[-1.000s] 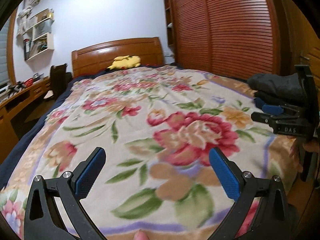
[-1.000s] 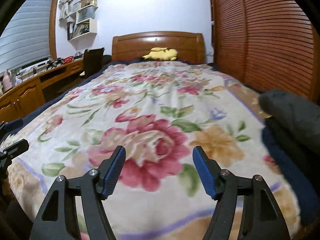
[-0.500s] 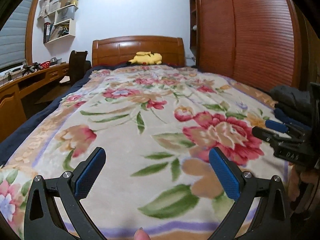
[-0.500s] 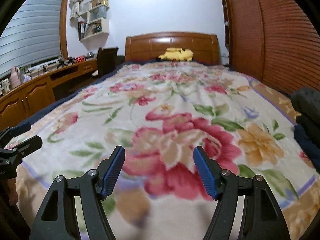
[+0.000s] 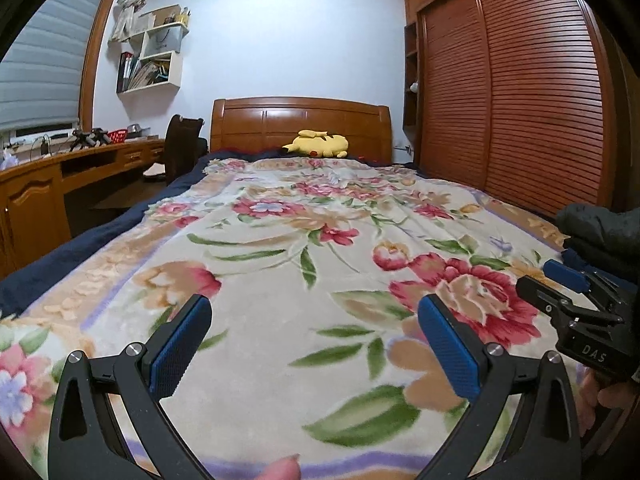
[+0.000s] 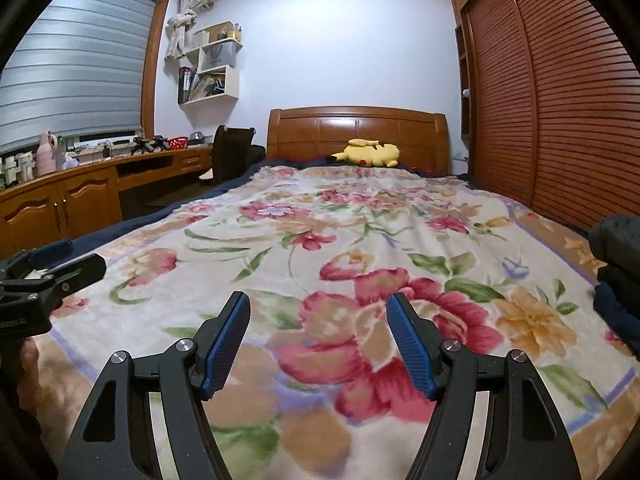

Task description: Fold large clothes

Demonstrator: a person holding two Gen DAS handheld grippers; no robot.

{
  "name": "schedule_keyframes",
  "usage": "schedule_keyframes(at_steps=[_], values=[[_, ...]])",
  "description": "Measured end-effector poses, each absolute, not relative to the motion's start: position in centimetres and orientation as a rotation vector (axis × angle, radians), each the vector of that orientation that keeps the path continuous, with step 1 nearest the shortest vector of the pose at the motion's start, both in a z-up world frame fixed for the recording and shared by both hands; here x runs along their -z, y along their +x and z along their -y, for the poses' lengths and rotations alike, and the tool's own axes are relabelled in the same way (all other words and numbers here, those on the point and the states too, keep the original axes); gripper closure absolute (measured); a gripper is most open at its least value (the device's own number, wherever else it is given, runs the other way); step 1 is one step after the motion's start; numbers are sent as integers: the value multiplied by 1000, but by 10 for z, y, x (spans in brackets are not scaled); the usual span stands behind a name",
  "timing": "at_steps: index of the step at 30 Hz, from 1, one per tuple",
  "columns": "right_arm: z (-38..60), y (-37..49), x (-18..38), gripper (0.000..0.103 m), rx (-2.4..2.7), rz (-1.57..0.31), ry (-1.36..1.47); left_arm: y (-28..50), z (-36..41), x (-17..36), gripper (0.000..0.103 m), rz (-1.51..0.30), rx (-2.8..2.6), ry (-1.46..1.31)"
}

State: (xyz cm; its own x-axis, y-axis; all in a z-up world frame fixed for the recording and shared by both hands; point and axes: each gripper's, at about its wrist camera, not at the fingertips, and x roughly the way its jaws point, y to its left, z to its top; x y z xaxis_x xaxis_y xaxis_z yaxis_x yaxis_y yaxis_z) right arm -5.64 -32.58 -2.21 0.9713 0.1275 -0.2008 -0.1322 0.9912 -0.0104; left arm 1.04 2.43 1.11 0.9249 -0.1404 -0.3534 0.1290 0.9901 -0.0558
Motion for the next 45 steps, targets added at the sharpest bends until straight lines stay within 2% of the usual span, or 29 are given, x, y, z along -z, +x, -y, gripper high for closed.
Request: schedule_keyframes(at_steps=[7,45], values=[[326,-46,44,30,-114,-198,-6,11,-30,1,0,-382,98,-29],[311,-33,45,30,-98,-214,11,2,-29,4,0,-362,81,21]])
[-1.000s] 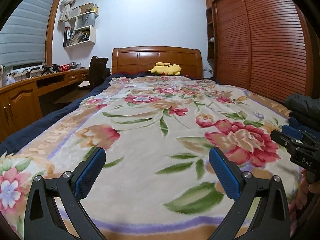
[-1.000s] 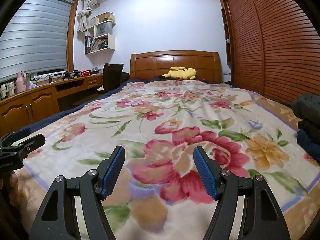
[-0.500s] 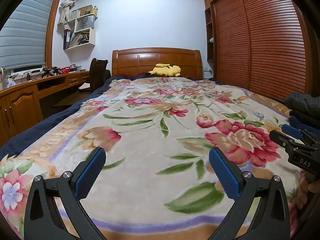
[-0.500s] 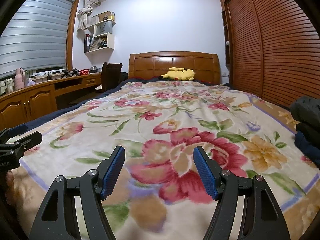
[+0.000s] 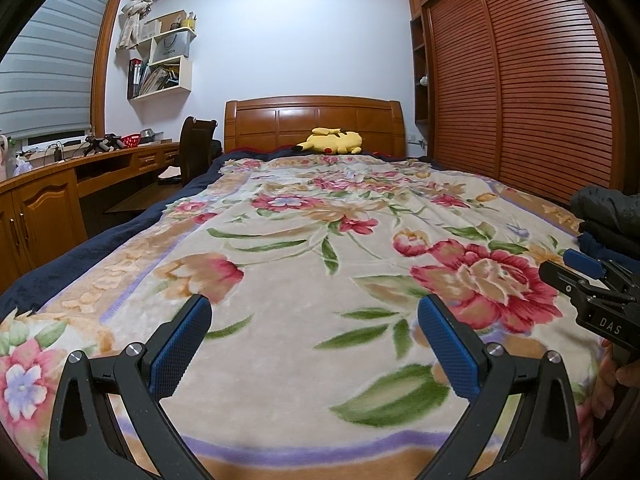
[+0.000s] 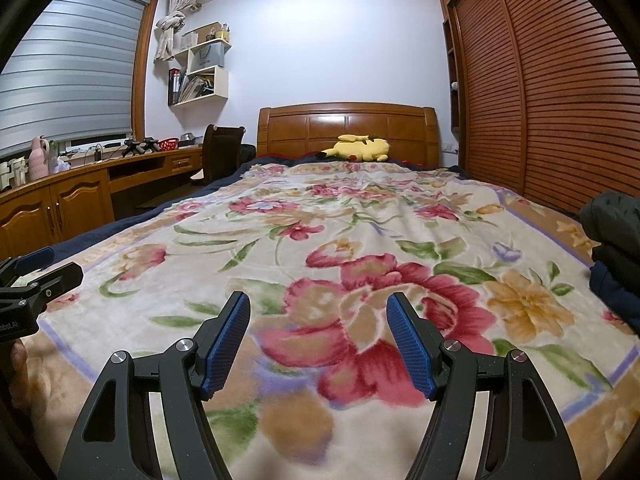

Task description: Fold large clothes

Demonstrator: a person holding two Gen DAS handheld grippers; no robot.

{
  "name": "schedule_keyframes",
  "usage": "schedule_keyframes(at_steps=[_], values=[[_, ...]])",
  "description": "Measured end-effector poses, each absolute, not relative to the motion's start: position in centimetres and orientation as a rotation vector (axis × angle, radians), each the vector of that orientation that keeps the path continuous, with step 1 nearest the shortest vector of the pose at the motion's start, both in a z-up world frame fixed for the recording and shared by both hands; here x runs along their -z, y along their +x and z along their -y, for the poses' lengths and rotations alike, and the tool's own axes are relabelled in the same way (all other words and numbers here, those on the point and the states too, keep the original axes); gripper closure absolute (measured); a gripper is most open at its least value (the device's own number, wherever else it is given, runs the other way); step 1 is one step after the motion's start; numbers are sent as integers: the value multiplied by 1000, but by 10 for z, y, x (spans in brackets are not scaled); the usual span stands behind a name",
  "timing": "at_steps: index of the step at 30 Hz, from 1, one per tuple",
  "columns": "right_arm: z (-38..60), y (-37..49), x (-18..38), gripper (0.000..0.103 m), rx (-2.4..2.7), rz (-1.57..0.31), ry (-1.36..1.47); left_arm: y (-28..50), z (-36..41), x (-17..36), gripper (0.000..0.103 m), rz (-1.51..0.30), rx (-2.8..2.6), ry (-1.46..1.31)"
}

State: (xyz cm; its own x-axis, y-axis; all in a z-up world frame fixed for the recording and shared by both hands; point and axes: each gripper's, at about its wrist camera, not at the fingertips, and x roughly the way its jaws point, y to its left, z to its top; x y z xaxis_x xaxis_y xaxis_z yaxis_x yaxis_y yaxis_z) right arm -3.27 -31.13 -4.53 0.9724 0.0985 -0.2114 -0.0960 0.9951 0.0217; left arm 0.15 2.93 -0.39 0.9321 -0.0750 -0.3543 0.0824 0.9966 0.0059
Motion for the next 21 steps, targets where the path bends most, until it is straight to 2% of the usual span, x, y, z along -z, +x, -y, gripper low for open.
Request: schedule_keyframes(at_steps=[21], values=[[311,-33,45,30,-98,-213,13,3,-31,3,0,-360,78,27]])
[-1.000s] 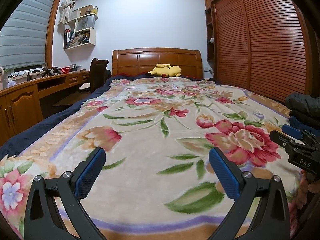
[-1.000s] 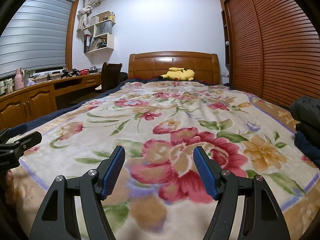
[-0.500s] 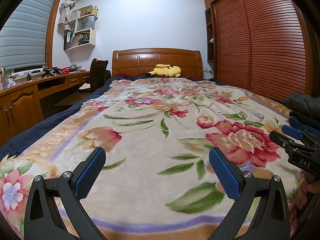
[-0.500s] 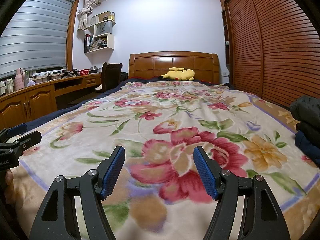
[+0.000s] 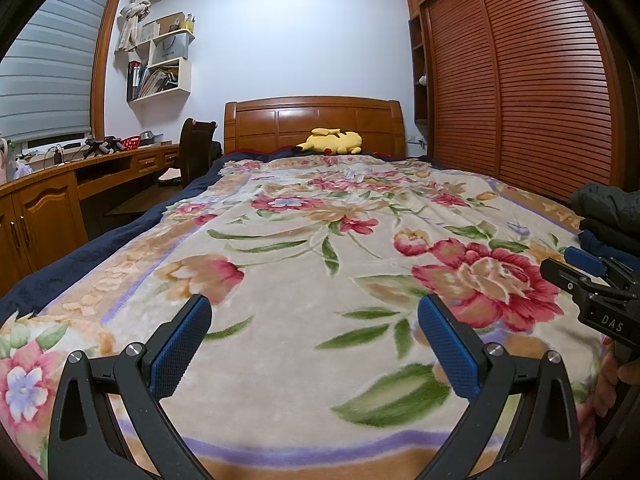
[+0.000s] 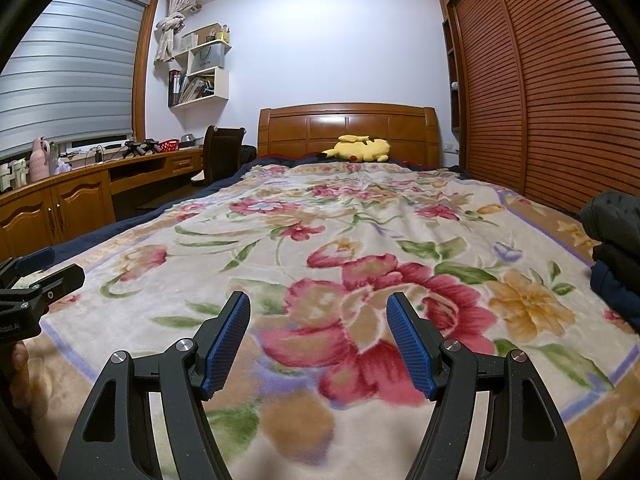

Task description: Fold large clothes

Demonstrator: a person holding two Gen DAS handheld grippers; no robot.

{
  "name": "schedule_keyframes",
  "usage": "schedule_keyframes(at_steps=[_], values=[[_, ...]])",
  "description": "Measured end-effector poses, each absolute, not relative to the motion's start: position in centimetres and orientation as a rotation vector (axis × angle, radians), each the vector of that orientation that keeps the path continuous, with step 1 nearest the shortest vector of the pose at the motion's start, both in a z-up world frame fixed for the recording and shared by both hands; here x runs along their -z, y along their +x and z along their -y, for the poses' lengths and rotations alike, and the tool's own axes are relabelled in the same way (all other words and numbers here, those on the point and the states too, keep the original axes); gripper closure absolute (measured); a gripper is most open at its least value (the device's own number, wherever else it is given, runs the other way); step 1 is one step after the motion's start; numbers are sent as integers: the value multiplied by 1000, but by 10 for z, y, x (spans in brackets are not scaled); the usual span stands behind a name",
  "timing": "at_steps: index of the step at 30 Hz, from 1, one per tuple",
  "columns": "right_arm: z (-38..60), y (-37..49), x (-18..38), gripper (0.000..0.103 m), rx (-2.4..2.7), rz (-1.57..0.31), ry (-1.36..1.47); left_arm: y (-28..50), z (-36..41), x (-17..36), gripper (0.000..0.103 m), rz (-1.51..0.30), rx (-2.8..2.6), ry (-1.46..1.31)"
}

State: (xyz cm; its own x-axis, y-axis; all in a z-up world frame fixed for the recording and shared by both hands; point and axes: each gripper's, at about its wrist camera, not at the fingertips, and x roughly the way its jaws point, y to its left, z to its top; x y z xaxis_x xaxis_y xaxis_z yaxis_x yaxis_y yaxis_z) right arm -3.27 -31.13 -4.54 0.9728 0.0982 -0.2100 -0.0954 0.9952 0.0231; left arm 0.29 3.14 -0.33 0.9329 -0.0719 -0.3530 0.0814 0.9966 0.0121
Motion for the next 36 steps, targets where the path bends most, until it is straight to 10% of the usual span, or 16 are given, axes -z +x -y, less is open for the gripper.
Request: schedule_keyframes(at_steps=[36], values=[[309,-33,44,30,-99,-210,18,2,-31,4,0,-359,78,28]])
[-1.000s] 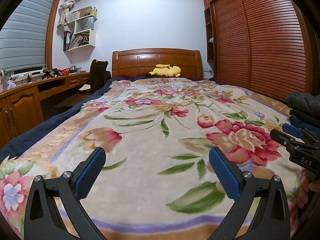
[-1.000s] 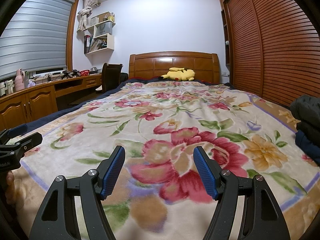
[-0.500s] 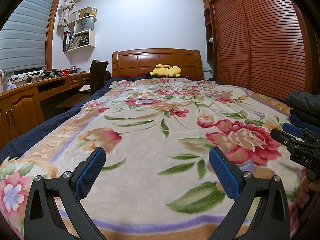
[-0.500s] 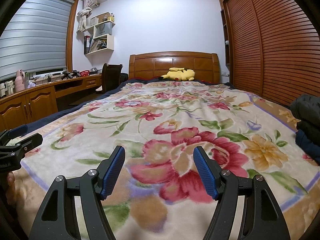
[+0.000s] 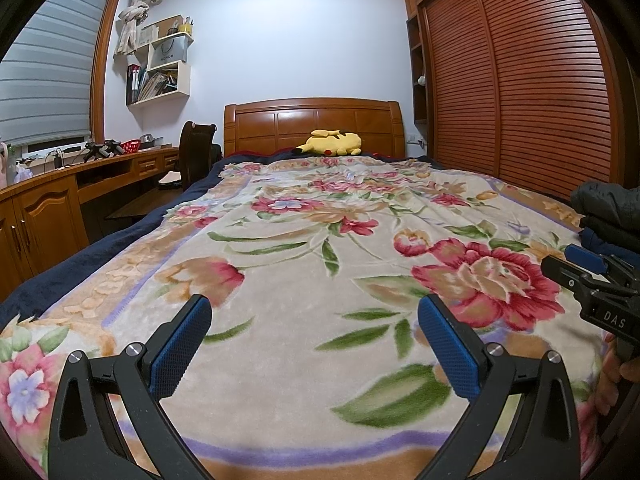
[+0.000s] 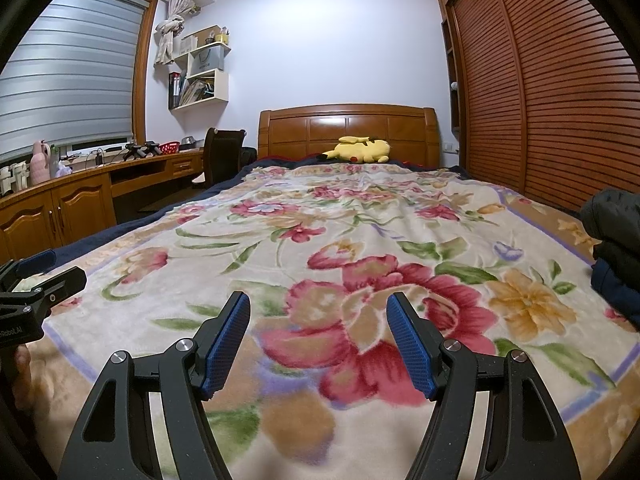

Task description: Fold large clothes

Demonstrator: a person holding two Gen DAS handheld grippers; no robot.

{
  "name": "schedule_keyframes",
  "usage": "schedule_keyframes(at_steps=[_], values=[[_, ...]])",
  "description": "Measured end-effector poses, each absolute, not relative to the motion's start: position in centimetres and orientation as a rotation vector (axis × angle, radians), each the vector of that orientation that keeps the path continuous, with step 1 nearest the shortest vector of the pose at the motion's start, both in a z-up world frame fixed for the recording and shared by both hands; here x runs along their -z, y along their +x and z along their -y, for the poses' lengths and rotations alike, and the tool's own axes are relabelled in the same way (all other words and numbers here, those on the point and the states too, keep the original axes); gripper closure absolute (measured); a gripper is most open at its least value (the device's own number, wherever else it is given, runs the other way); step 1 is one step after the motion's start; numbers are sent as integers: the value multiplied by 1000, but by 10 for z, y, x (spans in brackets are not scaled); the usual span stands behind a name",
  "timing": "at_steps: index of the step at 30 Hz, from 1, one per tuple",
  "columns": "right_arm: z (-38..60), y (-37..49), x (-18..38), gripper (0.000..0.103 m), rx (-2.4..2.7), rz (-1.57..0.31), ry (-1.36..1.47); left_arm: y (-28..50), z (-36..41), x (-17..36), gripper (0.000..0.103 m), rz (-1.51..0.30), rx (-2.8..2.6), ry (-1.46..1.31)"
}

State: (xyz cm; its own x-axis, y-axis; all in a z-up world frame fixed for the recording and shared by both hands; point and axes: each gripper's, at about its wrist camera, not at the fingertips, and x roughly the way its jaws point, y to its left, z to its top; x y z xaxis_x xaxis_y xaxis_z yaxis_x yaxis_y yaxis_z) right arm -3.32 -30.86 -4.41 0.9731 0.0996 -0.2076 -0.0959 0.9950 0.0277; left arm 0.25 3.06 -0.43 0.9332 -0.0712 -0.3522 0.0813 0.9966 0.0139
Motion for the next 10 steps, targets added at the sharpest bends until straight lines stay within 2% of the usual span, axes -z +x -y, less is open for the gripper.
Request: schedule_keyframes(at_steps=[10], values=[[309,-33,44,30,-99,-208,20,3,-31,5,0,-360,78,28]])
